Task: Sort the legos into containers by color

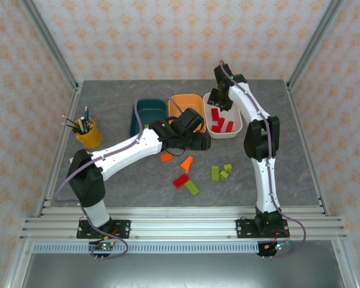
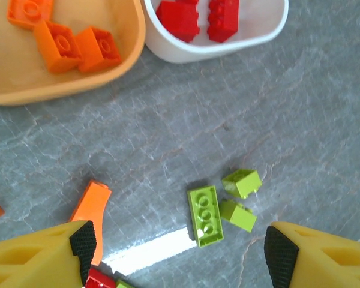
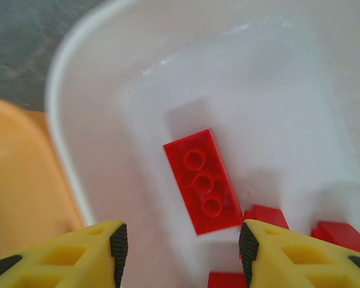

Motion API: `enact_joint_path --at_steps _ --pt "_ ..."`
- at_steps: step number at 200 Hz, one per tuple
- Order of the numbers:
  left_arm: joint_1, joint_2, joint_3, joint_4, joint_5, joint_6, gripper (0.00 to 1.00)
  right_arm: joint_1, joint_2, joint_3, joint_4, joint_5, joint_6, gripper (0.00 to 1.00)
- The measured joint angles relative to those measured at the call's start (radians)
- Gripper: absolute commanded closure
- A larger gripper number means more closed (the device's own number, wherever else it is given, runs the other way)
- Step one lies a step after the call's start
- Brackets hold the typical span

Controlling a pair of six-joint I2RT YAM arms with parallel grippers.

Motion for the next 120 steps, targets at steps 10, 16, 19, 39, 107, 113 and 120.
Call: enact_joint_path --at_steps 10,16,19,39,107,113,120 --pt "-0.014 0.008 0.000 -0.009 0.004 0.000 0.25 0.000 -0.063 -0.035 0.006 0.007 0.001 0.47" --pt "-0.022 0.013 0.000 -0.017 0.007 0.000 0.26 0.000 -0.114 -0.072 0.015 0.012 0.002 0.48" --pt "-0.026 0.015 0.000 -0.019 0.008 -0.001 0.26 0.000 -0.151 -0.100 0.018 0.017 0.002 0.48" --pt "-0.056 0.030 0.000 -0.043 0.010 -0.002 0.27 0.003 -0.405 -0.324 0.072 0.036 0.003 0.48" --pt "-0.180 0.064 -0.075 -0.148 0.013 -0.231 0.29 0.142 -1.138 -1.063 0.156 0.045 0.070 0.43" --pt "-0.192 0.072 -0.080 -0.164 0.013 -0.265 0.28 0.164 -1.182 -1.119 0.155 0.036 0.080 0.43" --pt "-0.202 0.084 -0.081 -0.179 0.013 -0.298 0.28 0.185 -1.229 -1.175 0.151 0.023 0.092 0.42"
